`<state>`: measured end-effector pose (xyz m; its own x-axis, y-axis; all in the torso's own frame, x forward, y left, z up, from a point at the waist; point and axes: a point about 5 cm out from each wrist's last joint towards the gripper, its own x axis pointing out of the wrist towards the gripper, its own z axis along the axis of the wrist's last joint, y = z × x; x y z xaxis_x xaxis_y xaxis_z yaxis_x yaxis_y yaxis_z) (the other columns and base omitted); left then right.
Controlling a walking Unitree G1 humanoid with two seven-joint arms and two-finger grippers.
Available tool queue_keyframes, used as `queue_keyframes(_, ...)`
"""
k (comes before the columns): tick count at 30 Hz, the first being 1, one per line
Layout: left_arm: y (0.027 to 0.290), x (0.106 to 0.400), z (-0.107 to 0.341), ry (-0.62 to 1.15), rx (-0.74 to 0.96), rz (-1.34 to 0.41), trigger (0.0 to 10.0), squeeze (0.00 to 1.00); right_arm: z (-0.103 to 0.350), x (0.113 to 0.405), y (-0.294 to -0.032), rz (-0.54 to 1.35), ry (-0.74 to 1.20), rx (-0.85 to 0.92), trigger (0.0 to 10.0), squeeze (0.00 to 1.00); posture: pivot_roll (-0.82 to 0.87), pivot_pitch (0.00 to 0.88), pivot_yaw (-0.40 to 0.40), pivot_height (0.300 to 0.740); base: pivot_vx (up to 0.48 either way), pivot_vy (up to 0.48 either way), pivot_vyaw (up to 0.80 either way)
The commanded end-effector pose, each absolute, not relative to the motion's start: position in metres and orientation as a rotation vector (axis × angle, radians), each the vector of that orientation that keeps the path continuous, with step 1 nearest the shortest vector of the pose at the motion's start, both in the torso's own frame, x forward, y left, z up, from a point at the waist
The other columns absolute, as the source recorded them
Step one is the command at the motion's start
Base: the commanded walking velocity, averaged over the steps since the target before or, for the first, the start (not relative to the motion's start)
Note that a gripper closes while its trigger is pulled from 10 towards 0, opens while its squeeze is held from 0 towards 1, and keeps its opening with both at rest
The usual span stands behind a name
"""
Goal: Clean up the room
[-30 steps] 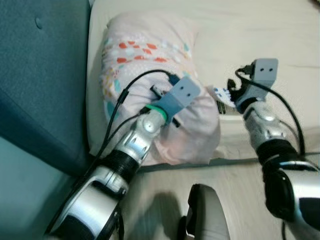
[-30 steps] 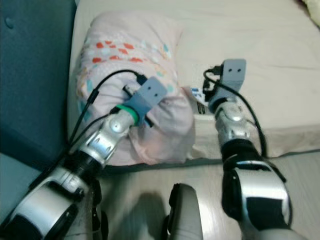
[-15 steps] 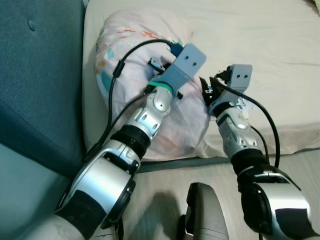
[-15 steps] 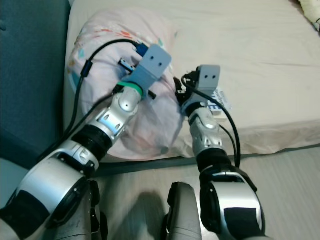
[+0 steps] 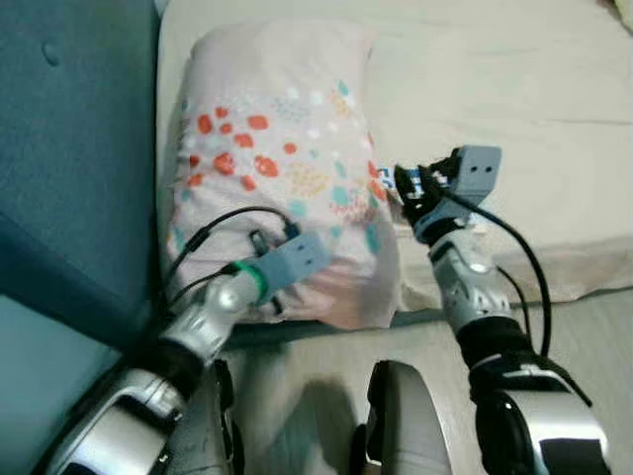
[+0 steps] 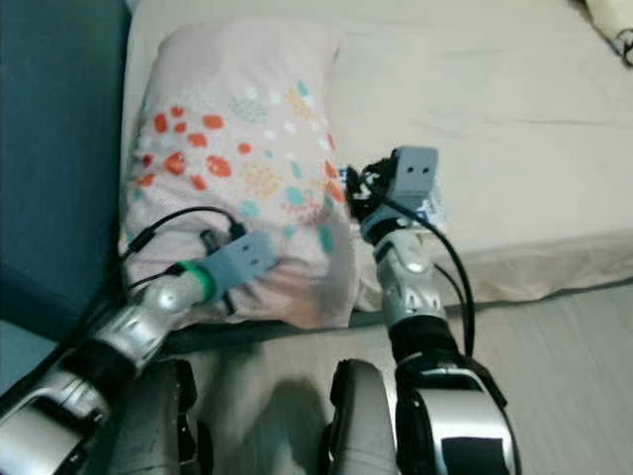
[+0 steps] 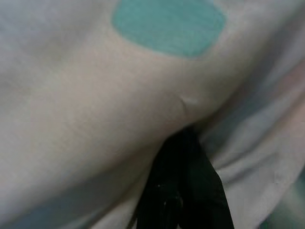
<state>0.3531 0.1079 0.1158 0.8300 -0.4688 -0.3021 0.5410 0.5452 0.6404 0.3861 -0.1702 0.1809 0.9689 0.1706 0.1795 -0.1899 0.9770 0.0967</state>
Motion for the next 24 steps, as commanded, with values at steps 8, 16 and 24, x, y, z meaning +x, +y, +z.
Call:
queue_keyframes(8, 0.148, 0.308, 0.154, 0.022, 0.611, -0.787, 10.0, 0.0, 0.112, 0.348, -0.189, 0.196, 0.104, -0.135, 10.0, 0.0, 0.02, 0.173, 0.026, 0.576, 0.0, 0.0, 0.0)
queue_keyframes(16, 0.166, 0.271, 0.147, 0.111, 0.577, -0.965, 10.0, 0.0, 0.143, 0.35, -0.215, -0.019, -0.048, -0.234, 10.0, 0.0, 0.01, 0.153, 0.035, 0.576, 0.0, 0.0, 0.0)
queue_keyframes(24, 0.172, 0.277, 0.188, -0.01, 0.422, -0.918, 10.0, 0.0, 0.218, 0.352, -0.116, 0.5, -0.336, 0.177, 10.0, 0.0, 0.03, 0.154, 0.029, 0.576, 0.0, 0.0, 0.0)
